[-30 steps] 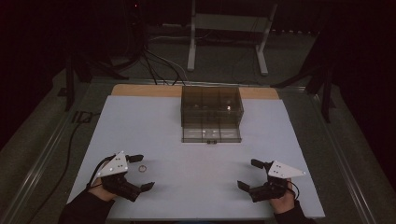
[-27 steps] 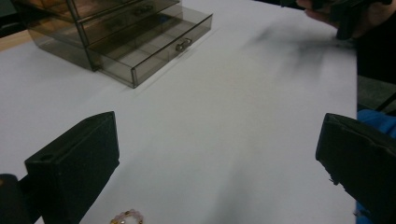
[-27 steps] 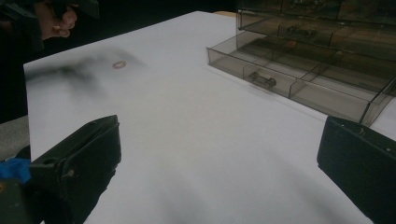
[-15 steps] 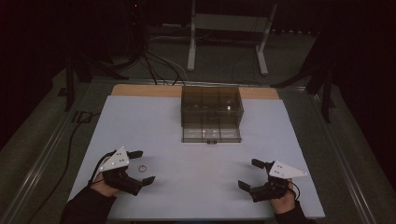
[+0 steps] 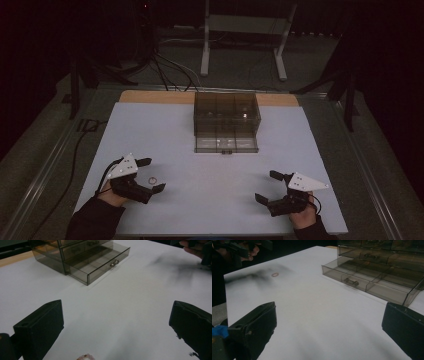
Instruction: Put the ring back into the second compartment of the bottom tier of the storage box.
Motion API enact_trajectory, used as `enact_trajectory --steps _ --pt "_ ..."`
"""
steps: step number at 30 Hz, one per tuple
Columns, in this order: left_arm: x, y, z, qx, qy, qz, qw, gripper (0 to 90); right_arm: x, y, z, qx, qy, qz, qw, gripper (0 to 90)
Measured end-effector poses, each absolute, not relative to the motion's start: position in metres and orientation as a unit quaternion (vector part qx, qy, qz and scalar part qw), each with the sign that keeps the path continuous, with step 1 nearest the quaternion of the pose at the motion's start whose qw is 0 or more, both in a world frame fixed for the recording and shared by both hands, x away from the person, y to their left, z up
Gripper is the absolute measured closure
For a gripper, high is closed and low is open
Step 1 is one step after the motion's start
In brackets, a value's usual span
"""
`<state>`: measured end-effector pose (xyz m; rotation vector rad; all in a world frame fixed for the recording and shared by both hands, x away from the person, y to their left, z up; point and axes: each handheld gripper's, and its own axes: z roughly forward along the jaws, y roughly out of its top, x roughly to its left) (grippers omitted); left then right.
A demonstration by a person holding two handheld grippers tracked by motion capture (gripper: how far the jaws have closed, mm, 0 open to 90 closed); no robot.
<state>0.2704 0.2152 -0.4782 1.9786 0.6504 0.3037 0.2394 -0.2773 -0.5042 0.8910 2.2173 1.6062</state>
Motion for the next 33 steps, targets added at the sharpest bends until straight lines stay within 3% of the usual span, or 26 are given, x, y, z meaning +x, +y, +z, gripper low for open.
enact_trajectory --steps 8,19,31,33 --pt "0.274 0.215 -0.480 0.814 0.274 0.132 0.495 0.7 0.240 -0.278 -0.505 0.309 0.764 0.552 0.129 0.0" --pt "0.284 0.222 -0.488 0.806 0.328 0.148 0.470 0.7 0.240 -0.278 -0.504 0.308 0.763 0.553 0.128 0.0" --pt "0.287 0.226 -0.496 0.821 0.362 0.119 0.426 1.3 0.240 -0.279 -0.504 0.309 0.762 0.554 0.127 0.0" --pt "0.286 0.226 -0.497 0.820 0.369 0.122 0.419 6.9 0.240 -0.279 -0.505 0.310 0.763 0.553 0.126 0.0"
